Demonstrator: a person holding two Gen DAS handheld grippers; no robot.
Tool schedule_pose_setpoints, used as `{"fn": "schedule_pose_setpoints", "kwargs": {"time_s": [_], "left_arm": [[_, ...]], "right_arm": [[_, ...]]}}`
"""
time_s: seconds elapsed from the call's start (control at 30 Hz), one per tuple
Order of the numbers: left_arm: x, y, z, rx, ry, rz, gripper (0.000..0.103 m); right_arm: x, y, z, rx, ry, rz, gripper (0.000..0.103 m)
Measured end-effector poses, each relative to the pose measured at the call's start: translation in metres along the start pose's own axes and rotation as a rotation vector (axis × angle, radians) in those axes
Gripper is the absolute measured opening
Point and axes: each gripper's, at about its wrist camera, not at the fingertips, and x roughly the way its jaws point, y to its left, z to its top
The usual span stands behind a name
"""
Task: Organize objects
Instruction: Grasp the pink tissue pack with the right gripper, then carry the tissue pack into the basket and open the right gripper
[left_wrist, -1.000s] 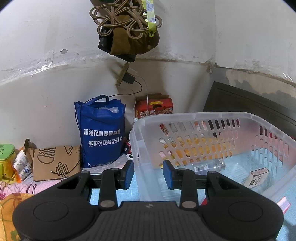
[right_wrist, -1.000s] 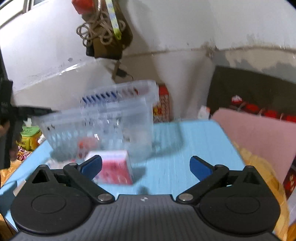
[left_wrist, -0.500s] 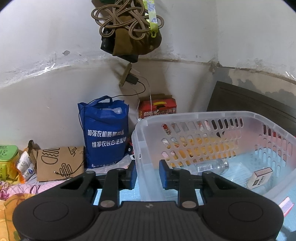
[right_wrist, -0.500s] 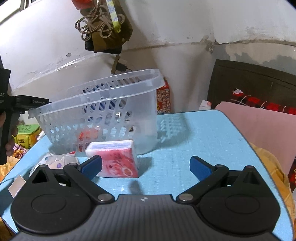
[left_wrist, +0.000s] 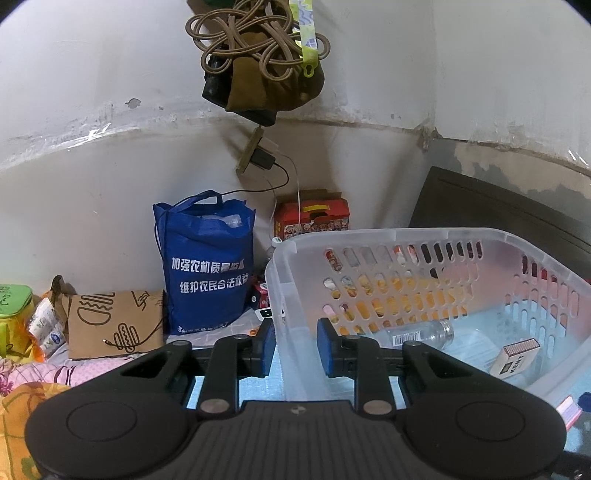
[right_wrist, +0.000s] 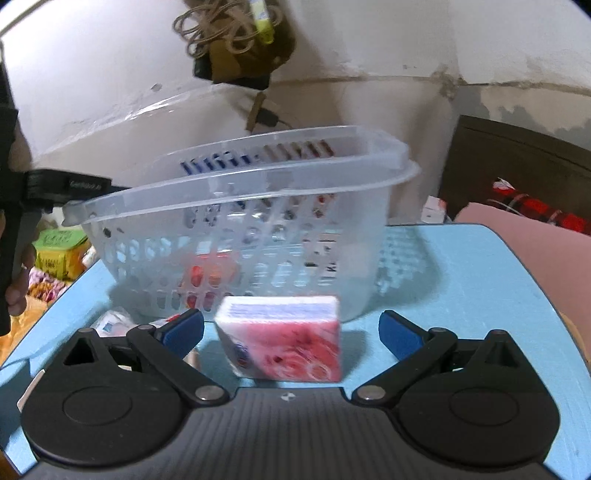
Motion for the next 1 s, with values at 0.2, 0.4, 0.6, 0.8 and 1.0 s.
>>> {"fn": "schedule_pose_setpoints", "kwargs": {"time_s": [0.2,0.4,0.6,0.8,1.0], "left_arm": [[-0.001,0.000,-0.001,0.006,-0.004,-0.003,0.029],[-0.001,0.000,-0.002,0.006,-0.005,-0.002,0.029],[-0.002,0.000,-0.002,0.007,-0.004,-0.002,0.029],[-0.002,0.001,-0.001,0.007,-0.004,-0.002,0.029],[-0.002,0.001,-0.001,0.007,-0.004,0.001,0.029]], "right_arm": [[0.007,0.005,-0.001,-0.031,0.020,0.010,0.093],[-0.002,0.004,0.000,-0.041,-0.019,0.005,0.076],[-0.011,0.002,0.003,-0.052,-0.042,0.001,0.076],[-0.026,-0.007,0.005,-0.042,-0.069,-0.001,0.076],[-0.047,-0.019,0.013,-0.013,-0.095,0.031,0.075]]}}
